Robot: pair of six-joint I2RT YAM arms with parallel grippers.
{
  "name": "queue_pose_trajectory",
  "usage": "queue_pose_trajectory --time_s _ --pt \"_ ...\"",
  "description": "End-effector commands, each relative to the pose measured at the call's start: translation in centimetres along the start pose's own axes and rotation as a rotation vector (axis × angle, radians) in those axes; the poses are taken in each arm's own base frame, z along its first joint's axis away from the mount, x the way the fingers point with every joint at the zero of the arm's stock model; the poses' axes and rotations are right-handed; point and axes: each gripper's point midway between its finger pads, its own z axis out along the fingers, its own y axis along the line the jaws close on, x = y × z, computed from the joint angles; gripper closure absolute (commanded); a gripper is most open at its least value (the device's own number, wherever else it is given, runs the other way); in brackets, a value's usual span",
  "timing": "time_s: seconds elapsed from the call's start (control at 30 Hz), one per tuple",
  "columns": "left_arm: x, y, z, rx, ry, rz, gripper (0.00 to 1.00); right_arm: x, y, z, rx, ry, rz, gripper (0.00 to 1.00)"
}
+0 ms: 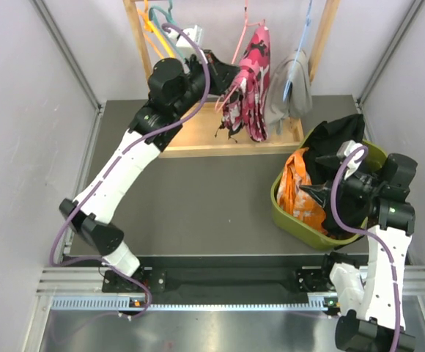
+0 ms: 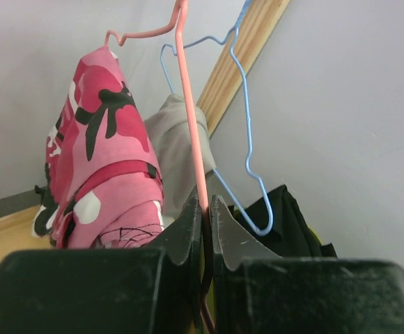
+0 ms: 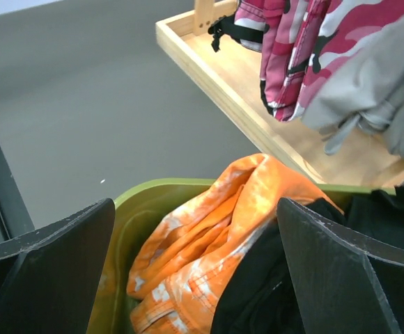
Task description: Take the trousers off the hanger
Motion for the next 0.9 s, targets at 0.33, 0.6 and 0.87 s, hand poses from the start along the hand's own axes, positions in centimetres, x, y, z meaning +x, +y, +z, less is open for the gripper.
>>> queue_pose_trajectory --time_s 0.33,0.6,0.87 --pt "-12.3 -6.9 -12.0 0.177 -0.375 0.046 1.00 -3.2 3.4 4.8 -0.213 -0.007 -0.267 0.00" --pt "-9.8 -7.1 -15.5 0.205 -0.314 -0.017 1.00 -6.2 4.1 11.6 -0.117 -0.030 -0.377 0.00" --pt "-8.6 -6.5 -18.6 0.188 -0.319 -0.080 1.00 -13.5 5.2 17.7 0.094 -0.280 -0.279 0.00"
